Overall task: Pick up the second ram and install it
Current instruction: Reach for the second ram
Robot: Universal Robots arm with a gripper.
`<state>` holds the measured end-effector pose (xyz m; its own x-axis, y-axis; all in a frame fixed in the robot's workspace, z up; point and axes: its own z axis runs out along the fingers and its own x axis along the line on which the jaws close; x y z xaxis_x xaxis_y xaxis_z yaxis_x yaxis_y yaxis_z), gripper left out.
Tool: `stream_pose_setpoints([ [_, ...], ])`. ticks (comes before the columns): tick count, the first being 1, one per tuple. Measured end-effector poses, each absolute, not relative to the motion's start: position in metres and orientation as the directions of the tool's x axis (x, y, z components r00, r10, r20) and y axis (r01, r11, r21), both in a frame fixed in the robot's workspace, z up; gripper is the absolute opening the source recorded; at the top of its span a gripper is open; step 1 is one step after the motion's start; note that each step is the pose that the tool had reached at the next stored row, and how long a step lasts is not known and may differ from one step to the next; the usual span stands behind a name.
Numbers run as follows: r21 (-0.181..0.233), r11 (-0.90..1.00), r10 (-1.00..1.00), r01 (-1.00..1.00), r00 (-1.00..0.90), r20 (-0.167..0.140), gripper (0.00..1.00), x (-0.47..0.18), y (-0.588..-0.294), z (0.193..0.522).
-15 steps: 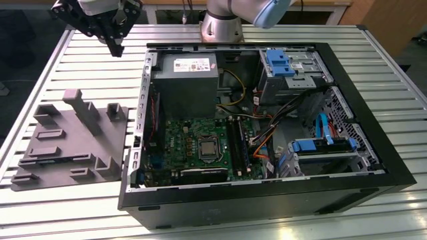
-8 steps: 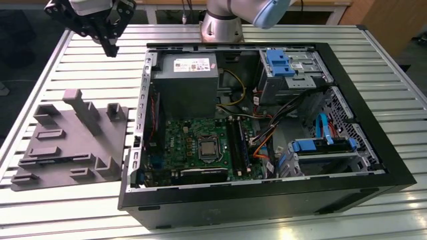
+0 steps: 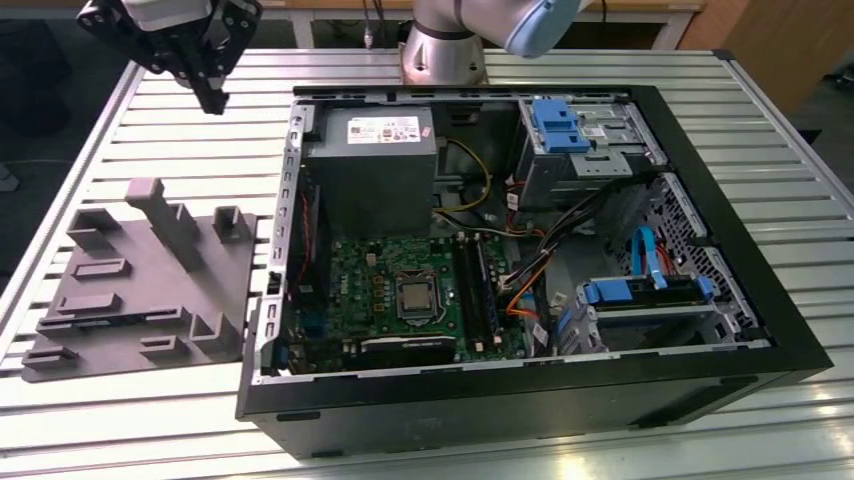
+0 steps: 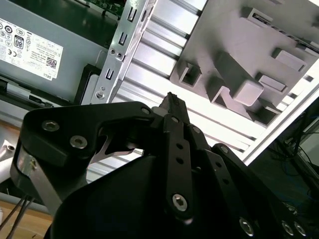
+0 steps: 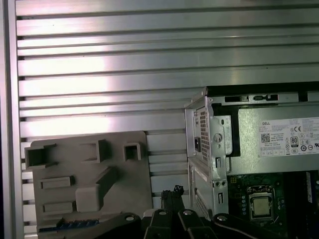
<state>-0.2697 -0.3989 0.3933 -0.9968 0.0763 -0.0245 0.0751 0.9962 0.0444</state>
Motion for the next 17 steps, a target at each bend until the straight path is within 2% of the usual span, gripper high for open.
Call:
stream_pose_setpoints([
  [17,0.044,0.996,0.076,0.075,-0.997,-0.024,0.11,-0.282,-0.399,0.393],
])
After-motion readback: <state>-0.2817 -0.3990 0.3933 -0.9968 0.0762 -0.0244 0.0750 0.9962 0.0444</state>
